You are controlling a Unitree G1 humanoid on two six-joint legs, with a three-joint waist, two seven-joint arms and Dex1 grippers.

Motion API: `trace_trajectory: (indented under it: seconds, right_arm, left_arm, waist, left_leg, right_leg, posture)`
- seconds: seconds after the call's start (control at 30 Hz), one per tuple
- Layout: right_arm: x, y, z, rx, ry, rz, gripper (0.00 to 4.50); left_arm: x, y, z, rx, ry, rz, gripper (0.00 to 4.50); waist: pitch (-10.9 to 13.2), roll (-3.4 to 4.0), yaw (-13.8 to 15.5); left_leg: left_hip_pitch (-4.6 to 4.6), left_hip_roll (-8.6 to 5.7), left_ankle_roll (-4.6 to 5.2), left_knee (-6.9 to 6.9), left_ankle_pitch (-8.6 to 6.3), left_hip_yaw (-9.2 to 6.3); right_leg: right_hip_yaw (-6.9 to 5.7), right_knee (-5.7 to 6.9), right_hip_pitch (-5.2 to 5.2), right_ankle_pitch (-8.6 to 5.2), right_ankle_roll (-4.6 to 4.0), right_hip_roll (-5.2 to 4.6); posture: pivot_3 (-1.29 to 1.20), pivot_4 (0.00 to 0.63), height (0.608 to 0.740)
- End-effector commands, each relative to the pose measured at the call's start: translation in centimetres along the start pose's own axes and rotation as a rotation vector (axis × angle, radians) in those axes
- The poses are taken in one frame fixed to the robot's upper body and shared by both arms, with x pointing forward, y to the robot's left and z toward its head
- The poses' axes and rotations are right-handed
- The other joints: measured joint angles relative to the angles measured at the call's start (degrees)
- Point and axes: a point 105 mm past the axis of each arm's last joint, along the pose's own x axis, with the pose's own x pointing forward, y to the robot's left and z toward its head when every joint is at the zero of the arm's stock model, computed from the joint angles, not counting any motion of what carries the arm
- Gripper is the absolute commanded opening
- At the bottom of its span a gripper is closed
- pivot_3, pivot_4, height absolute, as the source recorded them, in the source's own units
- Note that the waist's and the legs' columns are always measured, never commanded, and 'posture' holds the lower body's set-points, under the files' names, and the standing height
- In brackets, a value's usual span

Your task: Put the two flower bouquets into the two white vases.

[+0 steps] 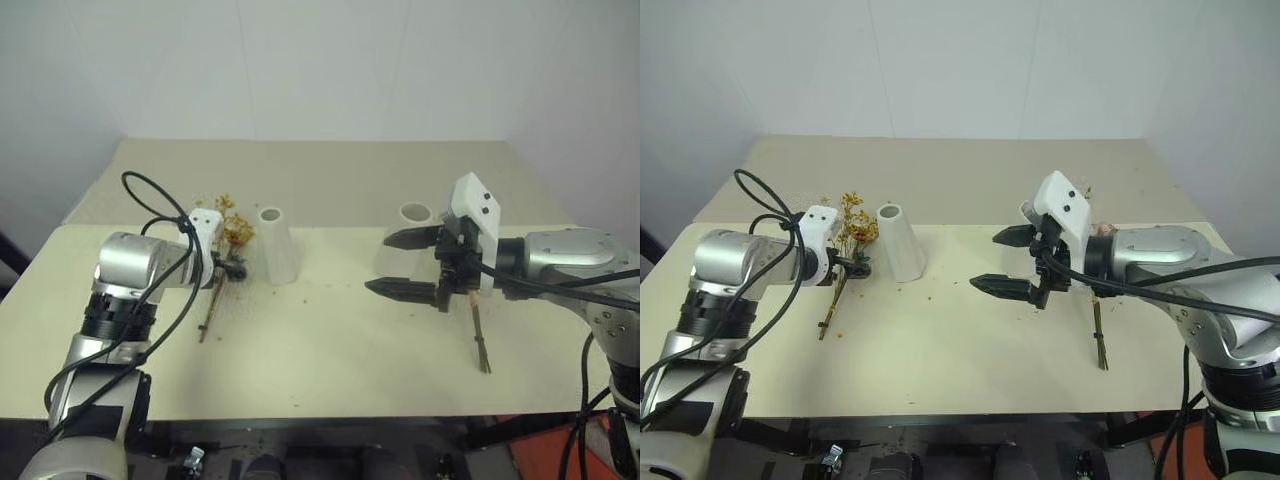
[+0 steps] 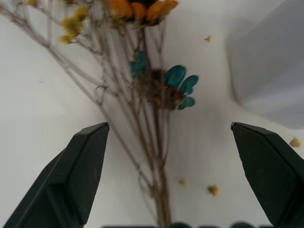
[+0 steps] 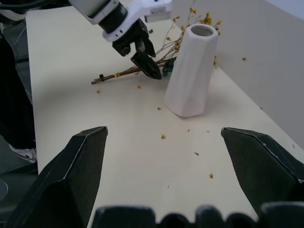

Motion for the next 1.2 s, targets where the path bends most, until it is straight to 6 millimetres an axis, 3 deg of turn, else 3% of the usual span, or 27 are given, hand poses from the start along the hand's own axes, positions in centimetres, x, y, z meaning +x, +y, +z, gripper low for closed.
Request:
trace_trajectory:
  seconds: [0.03, 0.43, 0.63, 0.83, 0.87, 0.93, 1.0, 1.13, 1.2]
  right_arm:
    - [0.0, 0.4, 0.7, -0.037, -0.009, -0.008, 4.50]
    - [-0.2, 0.3, 0.3, -0.030, 0.001, -0.033, 4.50]
    - [-0.2, 0.2, 0.4, -0.032, -0.003, -0.033, 4.50]
    - [-0.3, -0.3, 0.5, -0.045, -0.011, -0.060, 4.50]
    - [-0.4, -0.4, 0.6, -0.052, -0.017, -0.074, 4.50]
    - [-0.5, -0.7, 0.8, -0.073, -0.031, -0.109, 4.50]
    - [-0.6, -1.0, 0.6, -0.077, -0.032, -0.142, 4.50]
    - [-0.9, -1.1, 0.1, -0.073, -0.032, -0.185, 4.50]
    - [-1.2, -0.9, -0.2, -0.063, -0.038, -0.206, 4.50]
  left_arm:
    - [0.1, 0.8, 1.3, 0.005, -0.017, 0.047, 3.91]
    - [-0.1, 1.4, 1.5, -0.035, -0.015, 0.058, 0.01]
    - [-2.4, 3.4, 4.6, 0.007, -0.234, 0.163, 0.01]
    - [-8.0, 6.7, 10.9, -0.139, -0.661, 0.215, 0.01]
    - [-9.2, 7.2, 12.3, -0.135, -0.796, 0.228, 0.01]
    - [-11.1, 7.5, 13.8, -0.130, -0.989, 0.214, 0.01]
    - [-12.0, 8.1, 14.9, -0.174, -1.070, 0.224, 0.01]
    - [-14.0, 8.1, 17.3, -0.326, -1.270, -0.008, 0.01]
    - [-14.5, 6.7, 18.1, -0.260, -1.361, -0.146, 0.01]
  waist:
    - [0.00, 0.00, -0.01]
    - [0.00, 0.00, -0.15]
    - [0.00, 0.00, -0.05]
    - [0.00, 0.00, 0.06]
    - [0.00, 0.00, 0.10]
    - [0.00, 0.00, 0.22]
    - [0.00, 0.00, 0.46]
    - [0.00, -0.01, 0.99]
    - [0.00, -0.01, 1.05]
  left_leg:
    - [0.00, -0.01, 0.00, 0.00, 0.00, 0.00]
    - [-0.02, -0.01, 0.00, 0.00, 0.00, -0.01]
    - [-0.03, -0.01, 0.00, 0.00, 0.00, -0.01]
    - [-0.05, 0.00, 0.00, 0.00, 0.00, -0.01]
    - [-0.05, -0.01, 0.00, 0.00, 0.00, -0.01]
    - [-0.05, -0.02, 0.00, 0.00, 0.00, 0.00]
    - [-0.04, -0.02, -0.01, 0.00, 0.00, 0.01]
    - [-0.05, -0.03, -0.01, 0.02, 0.01, 0.00]
    - [-0.09, -0.03, -0.01, 0.02, 0.00, 0.00]
  right_leg:
    - [0.00, 0.00, -0.01, 0.00, 0.01, 0.00]
    - [0.00, 0.03, -0.03, 0.02, -0.04, -0.01]
    - [0.00, 0.03, -0.04, 0.10, -0.16, -0.02]
    - [-0.01, 0.01, -0.05, 0.11, -0.16, -0.02]
    - [-0.01, 0.00, -0.05, 0.12, -0.16, -0.02]
    - [-0.01, -0.04, -0.04, 0.15, -0.20, -0.04]
    - [-0.01, -0.04, -0.03, 0.18, -0.23, -0.05]
    - [-0.02, -0.07, -0.01, 0.20, -0.18, -0.03]
    - [-0.02, -0.10, -0.02, 0.20, -0.17, -0.04]
  posture:
    - [0.00, 0.150, 0.740]
    - [0.00, 0.150, 0.740]
    - [0.00, 0.150, 0.740]
    - [0.00, 0.150, 0.740]
    - [0.00, 0.150, 0.740]
    - [0.00, 0.150, 0.740]
    - [0.00, 0.150, 0.740]
    - [0.00, 0.150, 0.740]
    - [0.00, 0.150, 0.740]
